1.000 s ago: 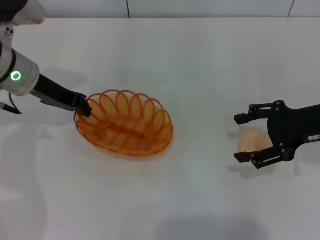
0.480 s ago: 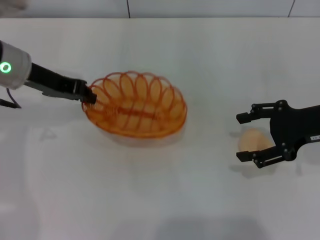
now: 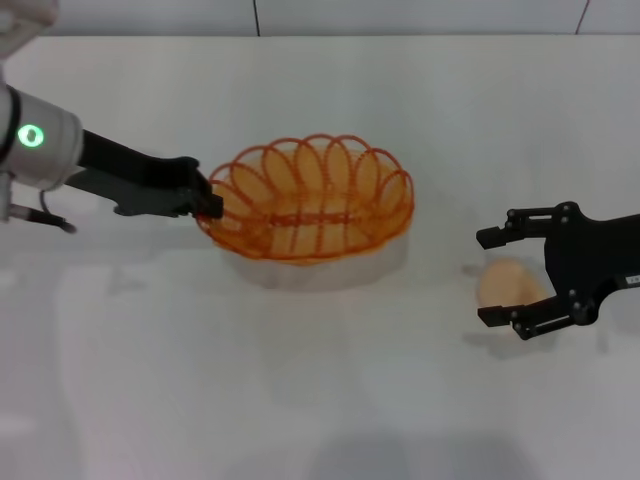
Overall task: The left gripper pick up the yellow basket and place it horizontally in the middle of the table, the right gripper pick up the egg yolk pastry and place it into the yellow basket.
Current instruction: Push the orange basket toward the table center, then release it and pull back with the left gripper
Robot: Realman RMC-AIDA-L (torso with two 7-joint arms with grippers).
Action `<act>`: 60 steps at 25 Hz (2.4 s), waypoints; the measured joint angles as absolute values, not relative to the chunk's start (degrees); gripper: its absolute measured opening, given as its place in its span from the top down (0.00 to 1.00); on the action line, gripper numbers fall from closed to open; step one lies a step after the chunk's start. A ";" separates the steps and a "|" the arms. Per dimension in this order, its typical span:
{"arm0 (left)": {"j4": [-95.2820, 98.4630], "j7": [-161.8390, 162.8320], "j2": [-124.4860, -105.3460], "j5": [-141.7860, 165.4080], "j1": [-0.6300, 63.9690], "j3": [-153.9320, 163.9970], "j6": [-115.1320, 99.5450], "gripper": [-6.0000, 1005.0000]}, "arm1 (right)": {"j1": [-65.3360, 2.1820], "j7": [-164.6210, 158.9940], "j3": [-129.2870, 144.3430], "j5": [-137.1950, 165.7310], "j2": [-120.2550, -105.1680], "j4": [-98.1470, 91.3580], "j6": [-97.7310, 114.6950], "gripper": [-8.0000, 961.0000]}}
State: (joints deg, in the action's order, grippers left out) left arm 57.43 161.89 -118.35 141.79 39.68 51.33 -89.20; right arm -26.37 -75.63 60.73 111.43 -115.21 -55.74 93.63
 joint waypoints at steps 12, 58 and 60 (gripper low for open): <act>51.83 168.84 -119.04 141.85 42.61 61.23 -84.59 0.92 | -25.08 -74.54 60.97 111.45 -115.15 -56.34 95.05 0.11; 65.44 158.81 -118.38 139.19 36.04 61.77 -90.22 0.21 | -23.93 -75.14 60.21 111.86 -114.94 -57.01 95.45 0.11; 68.43 153.41 -118.00 136.29 33.24 61.68 -91.18 0.21 | -23.85 -75.26 59.83 111.95 -114.84 -57.12 95.48 0.11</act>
State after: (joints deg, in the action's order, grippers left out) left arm 68.43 153.41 -118.00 136.29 33.24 61.68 -91.18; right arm -23.85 -75.26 59.83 111.95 -114.84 -57.12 95.48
